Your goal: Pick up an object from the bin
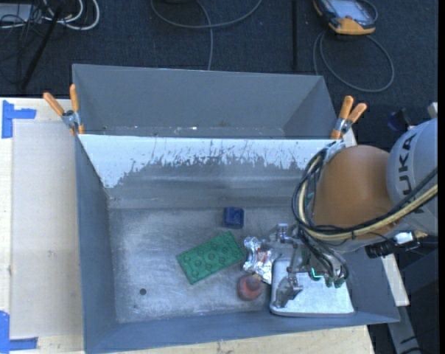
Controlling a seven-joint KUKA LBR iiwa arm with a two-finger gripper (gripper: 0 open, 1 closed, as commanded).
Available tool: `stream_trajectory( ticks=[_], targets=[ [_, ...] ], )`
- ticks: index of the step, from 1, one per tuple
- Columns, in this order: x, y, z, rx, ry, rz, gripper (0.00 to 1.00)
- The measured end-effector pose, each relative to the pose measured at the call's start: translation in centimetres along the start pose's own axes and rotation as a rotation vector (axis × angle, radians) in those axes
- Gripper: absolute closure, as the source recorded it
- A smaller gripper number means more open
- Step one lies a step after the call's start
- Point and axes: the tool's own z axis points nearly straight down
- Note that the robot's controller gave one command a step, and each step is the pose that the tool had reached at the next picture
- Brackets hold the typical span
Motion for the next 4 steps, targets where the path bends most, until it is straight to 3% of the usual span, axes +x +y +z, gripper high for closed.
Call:
stream_trajectory(
  ticks=[1, 2, 3, 4],
  targets=[
    [-3.7, 1.9, 7.2, 0.002, -0.013, -0.101, 0.00],
    [-3.7, 1.9, 6.9, 0.001, -0.013, -0.102, 1.00],
    [-4.4, 1.3, -6.6, 0.002, -0.018, -0.127, 1.00],
    [-4.2, 1.3, -6.2, 0.001, -0.009, -0.126, 0.00]
  ],
)
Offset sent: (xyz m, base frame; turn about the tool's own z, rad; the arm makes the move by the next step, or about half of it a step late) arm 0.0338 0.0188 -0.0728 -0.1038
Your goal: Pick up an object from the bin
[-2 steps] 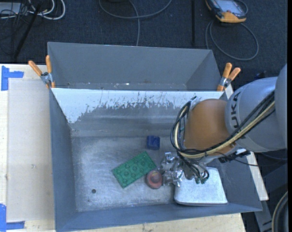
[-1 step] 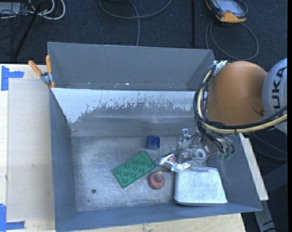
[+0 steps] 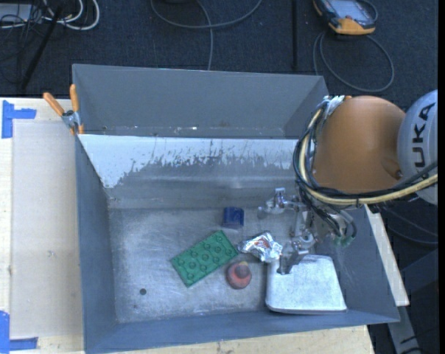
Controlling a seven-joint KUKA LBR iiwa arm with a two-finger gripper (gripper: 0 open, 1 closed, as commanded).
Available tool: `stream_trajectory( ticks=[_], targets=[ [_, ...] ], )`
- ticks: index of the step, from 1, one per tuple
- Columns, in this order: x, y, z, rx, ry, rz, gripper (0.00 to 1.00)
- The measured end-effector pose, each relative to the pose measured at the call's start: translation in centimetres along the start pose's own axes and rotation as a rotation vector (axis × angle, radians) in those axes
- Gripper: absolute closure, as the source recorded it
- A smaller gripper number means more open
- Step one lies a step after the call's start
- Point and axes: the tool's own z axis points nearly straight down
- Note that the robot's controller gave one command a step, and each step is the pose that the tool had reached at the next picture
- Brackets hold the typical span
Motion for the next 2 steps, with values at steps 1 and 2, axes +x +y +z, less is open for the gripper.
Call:
stream_trajectory(
  ticks=[1, 2],
  targets=[
    [-1.15, 2.15, 13.42, 0.000, -0.004, -0.039, 0.00],
    [-1.21, 2.16, 13.03, 0.000, -0.004, -0.040, 1.00]
  ],
)
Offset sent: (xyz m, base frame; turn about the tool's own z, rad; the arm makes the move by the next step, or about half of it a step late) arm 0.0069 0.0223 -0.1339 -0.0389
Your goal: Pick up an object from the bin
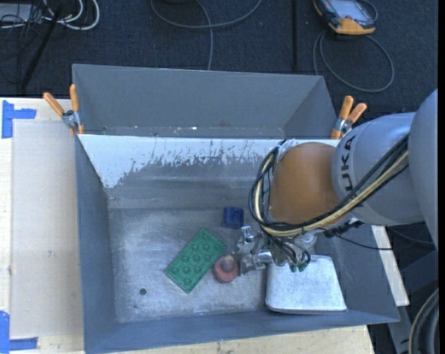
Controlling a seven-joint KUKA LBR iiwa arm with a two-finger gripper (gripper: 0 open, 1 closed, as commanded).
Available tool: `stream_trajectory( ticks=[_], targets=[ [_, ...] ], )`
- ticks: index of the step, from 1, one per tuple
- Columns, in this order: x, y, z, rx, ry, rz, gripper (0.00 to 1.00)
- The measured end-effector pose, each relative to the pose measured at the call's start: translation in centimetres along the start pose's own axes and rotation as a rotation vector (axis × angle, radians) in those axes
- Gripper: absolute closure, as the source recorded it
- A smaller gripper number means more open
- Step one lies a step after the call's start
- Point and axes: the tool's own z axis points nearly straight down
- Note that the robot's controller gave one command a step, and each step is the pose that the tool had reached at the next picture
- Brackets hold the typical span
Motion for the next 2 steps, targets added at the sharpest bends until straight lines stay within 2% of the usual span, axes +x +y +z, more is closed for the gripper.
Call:
stream_trajectory(
  ticks=[1, 2],
  targets=[
    [-0.20, 0.33, -4.82, 0.001, 0.001, -0.123, 1.00],
    [-0.10, 0.33, -4.62, 0.000, 0.004, -0.121, 0.00]
  ],
)
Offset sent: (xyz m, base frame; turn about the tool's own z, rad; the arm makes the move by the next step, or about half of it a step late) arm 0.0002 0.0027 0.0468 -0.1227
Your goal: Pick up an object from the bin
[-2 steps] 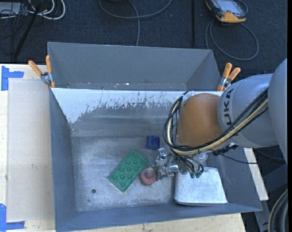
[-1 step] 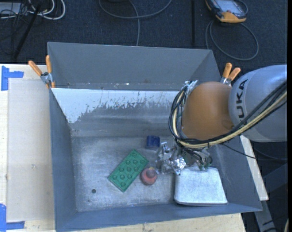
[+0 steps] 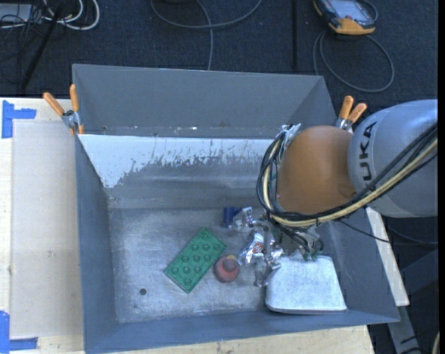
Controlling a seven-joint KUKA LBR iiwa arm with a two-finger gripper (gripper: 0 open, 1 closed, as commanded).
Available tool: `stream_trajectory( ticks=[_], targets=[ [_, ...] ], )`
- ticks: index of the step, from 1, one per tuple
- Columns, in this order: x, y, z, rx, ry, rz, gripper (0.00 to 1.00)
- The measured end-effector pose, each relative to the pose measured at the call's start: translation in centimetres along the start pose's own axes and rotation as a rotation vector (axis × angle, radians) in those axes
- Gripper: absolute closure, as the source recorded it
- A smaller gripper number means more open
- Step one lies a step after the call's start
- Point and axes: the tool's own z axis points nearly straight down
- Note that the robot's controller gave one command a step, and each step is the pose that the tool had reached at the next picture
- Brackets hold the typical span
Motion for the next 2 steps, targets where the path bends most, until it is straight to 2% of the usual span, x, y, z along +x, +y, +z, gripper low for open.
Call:
stream_trajectory(
  ticks=[1, 2],
  targets=[
    [-4.62, 5.25, 3.23, -0.001, 0.003, -0.150, 0.00],
    [-4.78, 5.30, 3.02, -0.002, -0.005, -0.146, 1.00]
  ],
)
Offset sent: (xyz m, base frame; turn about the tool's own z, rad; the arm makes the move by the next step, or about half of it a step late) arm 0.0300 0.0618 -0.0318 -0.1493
